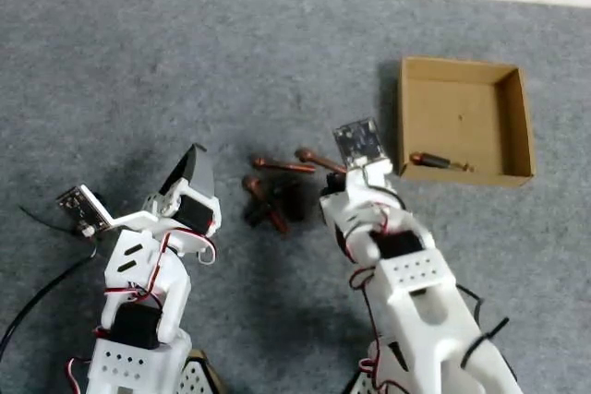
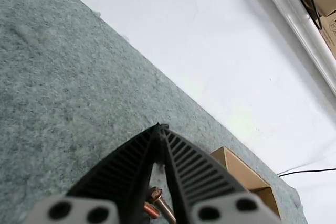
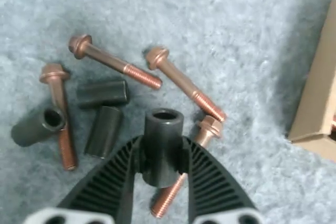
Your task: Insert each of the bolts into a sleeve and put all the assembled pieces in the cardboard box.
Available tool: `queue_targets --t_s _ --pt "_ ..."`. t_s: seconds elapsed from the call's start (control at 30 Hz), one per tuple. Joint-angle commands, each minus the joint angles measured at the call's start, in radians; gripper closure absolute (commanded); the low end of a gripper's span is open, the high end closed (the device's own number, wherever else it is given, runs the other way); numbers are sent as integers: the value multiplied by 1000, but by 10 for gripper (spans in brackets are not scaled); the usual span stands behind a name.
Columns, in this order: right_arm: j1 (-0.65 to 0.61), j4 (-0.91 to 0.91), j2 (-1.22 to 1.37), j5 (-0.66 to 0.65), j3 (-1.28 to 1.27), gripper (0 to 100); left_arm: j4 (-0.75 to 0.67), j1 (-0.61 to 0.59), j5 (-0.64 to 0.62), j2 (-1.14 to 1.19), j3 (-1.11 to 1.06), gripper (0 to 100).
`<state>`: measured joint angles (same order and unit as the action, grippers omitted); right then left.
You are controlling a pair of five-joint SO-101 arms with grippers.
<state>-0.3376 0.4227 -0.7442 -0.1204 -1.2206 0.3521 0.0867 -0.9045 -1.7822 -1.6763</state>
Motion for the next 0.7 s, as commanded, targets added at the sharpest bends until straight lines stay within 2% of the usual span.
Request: queue_targets --t_s 0.0,0.67 --pt "12 -56 -97 -8 -24 994 -2 12 -9 -1 -22 990" --pt "13 -62 -409 -5 -186 994 -2 12 -9 -1 -22 990"
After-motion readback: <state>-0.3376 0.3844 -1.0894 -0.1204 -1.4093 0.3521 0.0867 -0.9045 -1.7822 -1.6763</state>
